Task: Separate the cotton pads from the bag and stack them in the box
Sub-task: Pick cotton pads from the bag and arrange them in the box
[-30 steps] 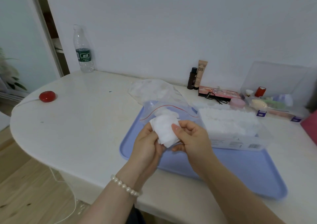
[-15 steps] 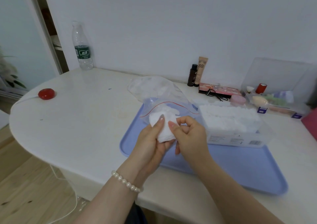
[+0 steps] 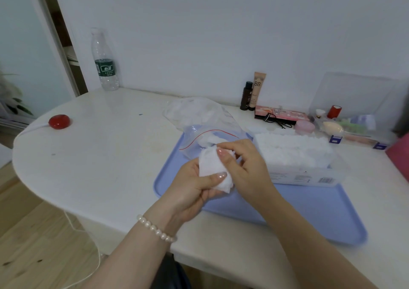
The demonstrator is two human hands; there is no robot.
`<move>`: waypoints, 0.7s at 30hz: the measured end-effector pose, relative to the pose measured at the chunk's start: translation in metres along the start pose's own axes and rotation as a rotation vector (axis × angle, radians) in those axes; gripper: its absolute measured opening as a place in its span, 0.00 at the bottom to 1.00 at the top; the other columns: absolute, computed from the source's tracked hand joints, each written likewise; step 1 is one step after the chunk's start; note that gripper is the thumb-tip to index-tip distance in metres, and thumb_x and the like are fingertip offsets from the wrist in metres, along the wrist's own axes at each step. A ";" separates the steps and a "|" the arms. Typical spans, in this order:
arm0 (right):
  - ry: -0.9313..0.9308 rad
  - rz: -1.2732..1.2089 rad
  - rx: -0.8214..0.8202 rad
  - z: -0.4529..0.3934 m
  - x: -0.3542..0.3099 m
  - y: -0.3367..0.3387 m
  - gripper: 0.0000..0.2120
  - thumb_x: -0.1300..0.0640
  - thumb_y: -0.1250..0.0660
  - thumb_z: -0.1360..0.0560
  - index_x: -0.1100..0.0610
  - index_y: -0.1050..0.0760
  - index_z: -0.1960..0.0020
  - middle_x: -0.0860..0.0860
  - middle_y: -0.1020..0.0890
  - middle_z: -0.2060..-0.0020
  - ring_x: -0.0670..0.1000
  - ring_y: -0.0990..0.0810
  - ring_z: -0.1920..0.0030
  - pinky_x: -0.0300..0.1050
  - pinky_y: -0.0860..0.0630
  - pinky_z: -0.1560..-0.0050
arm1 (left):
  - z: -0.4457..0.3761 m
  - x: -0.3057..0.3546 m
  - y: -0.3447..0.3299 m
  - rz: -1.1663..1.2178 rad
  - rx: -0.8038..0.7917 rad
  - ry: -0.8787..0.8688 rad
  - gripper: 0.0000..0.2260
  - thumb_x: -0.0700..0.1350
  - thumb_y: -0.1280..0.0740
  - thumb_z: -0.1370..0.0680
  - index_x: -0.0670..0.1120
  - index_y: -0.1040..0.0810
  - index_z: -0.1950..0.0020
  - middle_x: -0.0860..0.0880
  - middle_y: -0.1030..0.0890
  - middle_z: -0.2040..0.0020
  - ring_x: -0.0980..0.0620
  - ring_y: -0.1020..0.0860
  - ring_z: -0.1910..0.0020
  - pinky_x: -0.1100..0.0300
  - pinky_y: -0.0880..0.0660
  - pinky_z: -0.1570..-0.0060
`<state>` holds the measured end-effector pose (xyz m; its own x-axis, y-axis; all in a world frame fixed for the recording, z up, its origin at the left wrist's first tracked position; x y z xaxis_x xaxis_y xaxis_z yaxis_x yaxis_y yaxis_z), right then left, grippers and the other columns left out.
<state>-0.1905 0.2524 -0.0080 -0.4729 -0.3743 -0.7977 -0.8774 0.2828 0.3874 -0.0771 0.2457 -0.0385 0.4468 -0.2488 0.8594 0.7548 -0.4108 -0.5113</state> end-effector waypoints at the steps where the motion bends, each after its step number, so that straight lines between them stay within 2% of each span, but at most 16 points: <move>1: -0.024 -0.006 -0.034 -0.001 0.002 -0.003 0.05 0.49 0.37 0.26 0.44 0.24 0.59 0.43 0.24 0.60 0.36 0.27 0.58 0.27 0.34 0.57 | 0.000 -0.001 0.000 -0.047 -0.014 0.010 0.19 0.28 0.29 0.36 0.39 0.21 0.47 0.41 0.17 0.52 0.45 0.17 0.56 0.50 0.20 0.55; 3: -0.095 -0.038 -0.081 -0.004 0.009 -0.007 0.13 0.52 0.37 0.23 0.52 0.25 0.67 0.46 0.26 0.68 0.40 0.28 0.66 0.36 0.33 0.62 | -0.001 -0.004 0.002 -0.125 -0.016 0.023 0.20 0.26 0.30 0.39 0.38 0.20 0.50 0.40 0.17 0.56 0.44 0.18 0.58 0.49 0.19 0.57; 5: -0.144 -0.071 -0.101 -0.006 0.014 -0.009 0.18 0.53 0.37 0.22 0.63 0.27 0.67 0.50 0.28 0.72 0.45 0.31 0.69 0.42 0.35 0.66 | -0.002 -0.006 0.004 -0.161 -0.005 0.029 0.20 0.26 0.31 0.41 0.38 0.20 0.51 0.40 0.17 0.57 0.43 0.18 0.57 0.50 0.19 0.58; 6: -0.154 -0.086 -0.099 -0.006 0.015 -0.009 0.19 0.53 0.37 0.22 0.64 0.27 0.67 0.52 0.29 0.72 0.47 0.31 0.69 0.43 0.35 0.67 | -0.002 -0.006 0.003 -0.165 -0.009 0.032 0.21 0.26 0.31 0.42 0.38 0.20 0.51 0.41 0.17 0.56 0.43 0.18 0.56 0.49 0.19 0.57; 7: -0.158 -0.100 -0.090 -0.007 0.016 -0.008 0.18 0.53 0.36 0.23 0.63 0.26 0.67 0.51 0.28 0.72 0.47 0.30 0.68 0.43 0.35 0.67 | -0.002 -0.006 0.004 -0.151 -0.020 0.039 0.21 0.26 0.31 0.41 0.39 0.20 0.51 0.41 0.17 0.56 0.43 0.19 0.55 0.48 0.19 0.56; 9: -0.151 -0.130 -0.072 -0.005 0.014 -0.008 0.15 0.53 0.34 0.24 0.53 0.24 0.69 0.45 0.24 0.72 0.45 0.27 0.67 0.42 0.31 0.65 | -0.001 -0.004 0.003 -0.065 -0.084 0.075 0.19 0.30 0.27 0.39 0.40 0.19 0.50 0.39 0.18 0.53 0.42 0.19 0.53 0.44 0.21 0.51; 11: -0.141 -0.149 -0.083 -0.005 0.011 -0.011 0.10 0.51 0.33 0.28 0.47 0.22 0.68 0.42 0.20 0.71 0.43 0.24 0.65 0.40 0.28 0.63 | 0.002 -0.001 0.000 0.012 -0.129 0.122 0.16 0.43 0.25 0.33 0.41 0.18 0.47 0.39 0.19 0.49 0.41 0.20 0.51 0.40 0.24 0.47; 12: -0.139 -0.162 -0.089 -0.005 0.009 -0.012 0.09 0.50 0.34 0.29 0.47 0.22 0.67 0.42 0.20 0.70 0.42 0.24 0.65 0.40 0.28 0.63 | 0.004 0.002 0.000 0.007 -0.089 0.135 0.15 0.48 0.28 0.28 0.41 0.18 0.47 0.38 0.18 0.48 0.41 0.19 0.51 0.39 0.24 0.48; 13: -0.143 -0.177 -0.076 -0.005 0.009 -0.011 0.09 0.50 0.34 0.28 0.49 0.22 0.67 0.42 0.20 0.70 0.43 0.25 0.65 0.41 0.28 0.63 | 0.003 0.004 0.002 -0.009 -0.031 0.132 0.15 0.49 0.33 0.25 0.40 0.19 0.46 0.38 0.18 0.49 0.41 0.19 0.53 0.41 0.23 0.50; 16: -0.142 -0.121 0.086 -0.010 0.011 0.003 0.11 0.54 0.37 0.22 0.54 0.21 0.61 0.42 0.22 0.70 0.45 0.25 0.66 0.41 0.28 0.60 | 0.001 0.016 0.014 -0.027 0.152 0.026 0.12 0.44 0.41 0.21 0.38 0.22 0.46 0.40 0.16 0.55 0.45 0.16 0.60 0.53 0.18 0.61; 19: -0.018 0.182 0.141 -0.011 0.010 0.013 0.07 0.63 0.37 0.24 0.59 0.19 0.54 0.46 0.19 0.64 0.46 0.24 0.62 0.31 0.30 0.58 | 0.001 0.031 0.040 -0.086 0.337 -0.094 0.09 0.41 0.39 0.21 0.37 0.23 0.48 0.42 0.15 0.59 0.46 0.16 0.64 0.57 0.20 0.69; 20: 0.012 0.263 0.096 -0.012 0.011 0.009 0.07 0.65 0.37 0.24 0.61 0.19 0.52 0.50 0.18 0.60 0.47 0.23 0.59 0.33 0.29 0.56 | 0.002 0.033 0.047 -0.100 0.376 -0.107 0.09 0.40 0.38 0.21 0.36 0.23 0.47 0.42 0.15 0.59 0.46 0.16 0.64 0.59 0.21 0.70; 21: 0.029 0.347 0.031 -0.012 0.013 0.003 0.07 0.65 0.37 0.24 0.63 0.20 0.52 0.54 0.17 0.57 0.50 0.22 0.56 0.38 0.28 0.52 | 0.002 0.033 0.051 -0.104 0.391 -0.108 0.09 0.39 0.36 0.22 0.35 0.23 0.46 0.41 0.16 0.59 0.47 0.16 0.63 0.60 0.21 0.69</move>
<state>-0.1998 0.2376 -0.0116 -0.7451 -0.2756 -0.6074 -0.6613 0.4244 0.6186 -0.0227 0.2186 -0.0358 0.3907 -0.1221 0.9124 0.9147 -0.0595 -0.3997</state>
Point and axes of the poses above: each hand's wrist, its own z-axis away from the middle knuckle, its own y-axis out of the back of the hand, x = y × z, the point moved 4 cm from there along -z, towards the middle knuckle
